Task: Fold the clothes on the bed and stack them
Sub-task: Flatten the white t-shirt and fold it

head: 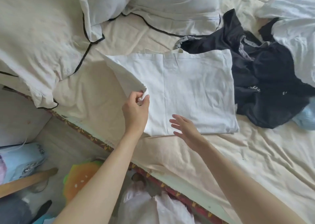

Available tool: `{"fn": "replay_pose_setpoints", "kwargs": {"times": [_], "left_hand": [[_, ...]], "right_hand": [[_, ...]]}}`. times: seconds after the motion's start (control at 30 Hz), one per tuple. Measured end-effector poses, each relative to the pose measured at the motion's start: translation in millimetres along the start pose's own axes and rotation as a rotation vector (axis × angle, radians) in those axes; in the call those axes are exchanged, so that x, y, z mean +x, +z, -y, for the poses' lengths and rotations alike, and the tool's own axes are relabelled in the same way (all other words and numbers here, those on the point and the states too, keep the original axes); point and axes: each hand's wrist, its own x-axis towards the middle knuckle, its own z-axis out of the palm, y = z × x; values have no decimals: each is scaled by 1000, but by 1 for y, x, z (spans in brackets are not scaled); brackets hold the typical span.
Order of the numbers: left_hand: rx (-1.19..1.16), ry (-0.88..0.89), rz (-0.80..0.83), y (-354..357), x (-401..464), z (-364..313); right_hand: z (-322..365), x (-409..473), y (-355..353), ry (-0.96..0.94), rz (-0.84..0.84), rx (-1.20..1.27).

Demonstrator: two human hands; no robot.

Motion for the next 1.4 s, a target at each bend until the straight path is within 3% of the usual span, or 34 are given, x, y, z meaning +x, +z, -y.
{"fn": "replay_pose_setpoints", "kwargs": {"times": [0.1, 0.23, 0.33, 0.43, 0.73, 0.93, 1.07, 1.27, 1.33, 1.4], "left_hand": [[38, 130, 60, 55, -12, -37], [121, 293, 235, 130, -45, -57], [231, 412, 556, 176, -72, -48], [383, 415, 863, 199, -85, -22], [876, 429, 650, 153, -64, 59], [1096, 499, 562, 134, -65, 67], [1042, 641, 556, 122, -64, 70], [880, 670, 587, 113, -61, 77], [806, 609, 561, 112, -60, 83], [711, 364, 464, 111, -58, 87]], "right_hand": [[25, -4, -48, -64, -30, 329], [39, -6, -119, -156, -117, 507], [30, -5, -161, -170, -131, 498], [12, 1, -185, -107, -191, 357], [9, 40, -203, -99, -548, -189], [-6, 41, -222, -93, -544, -345], [-17, 41, -230, -66, -523, -389], [-24, 46, -225, -60, -575, -390], [-27, 50, -224, -21, -586, -385], [-30, 51, -224, 12, -566, -375]]}}
